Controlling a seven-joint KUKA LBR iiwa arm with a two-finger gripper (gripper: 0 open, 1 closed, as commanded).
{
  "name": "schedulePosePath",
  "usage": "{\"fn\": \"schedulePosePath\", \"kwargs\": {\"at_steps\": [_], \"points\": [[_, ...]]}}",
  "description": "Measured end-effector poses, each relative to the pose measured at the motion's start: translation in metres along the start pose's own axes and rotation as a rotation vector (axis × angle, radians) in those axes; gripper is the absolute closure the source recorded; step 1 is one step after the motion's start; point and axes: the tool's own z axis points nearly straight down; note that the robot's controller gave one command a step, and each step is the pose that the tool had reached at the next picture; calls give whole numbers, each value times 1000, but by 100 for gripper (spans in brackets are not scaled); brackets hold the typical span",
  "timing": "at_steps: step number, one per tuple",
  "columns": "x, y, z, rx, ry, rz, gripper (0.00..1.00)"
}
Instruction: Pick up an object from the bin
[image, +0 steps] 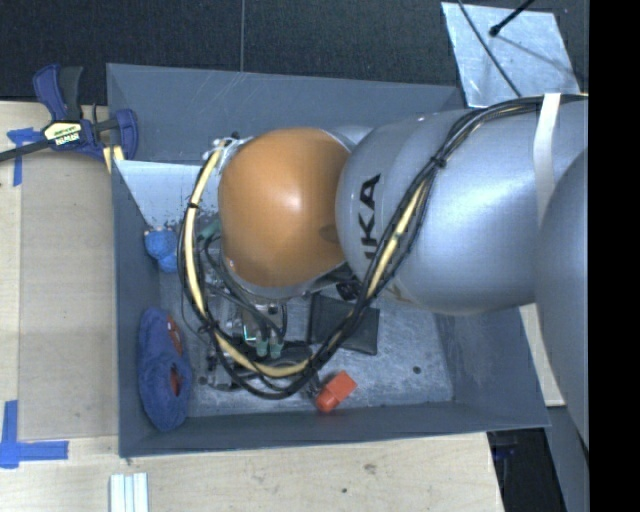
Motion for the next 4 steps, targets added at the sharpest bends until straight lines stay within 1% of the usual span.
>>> {"fn": "schedulePosePath", "kwargs": {"at_steps": [1,2,3,4], "points": [[-12,-101,122,3,-1,-122,0],[-14,-98,116,1,-7,-124,100],[-7,-87,25,-2,-11,-105,100],[-8,-89,-73,-1,-10,-74,100]]}}
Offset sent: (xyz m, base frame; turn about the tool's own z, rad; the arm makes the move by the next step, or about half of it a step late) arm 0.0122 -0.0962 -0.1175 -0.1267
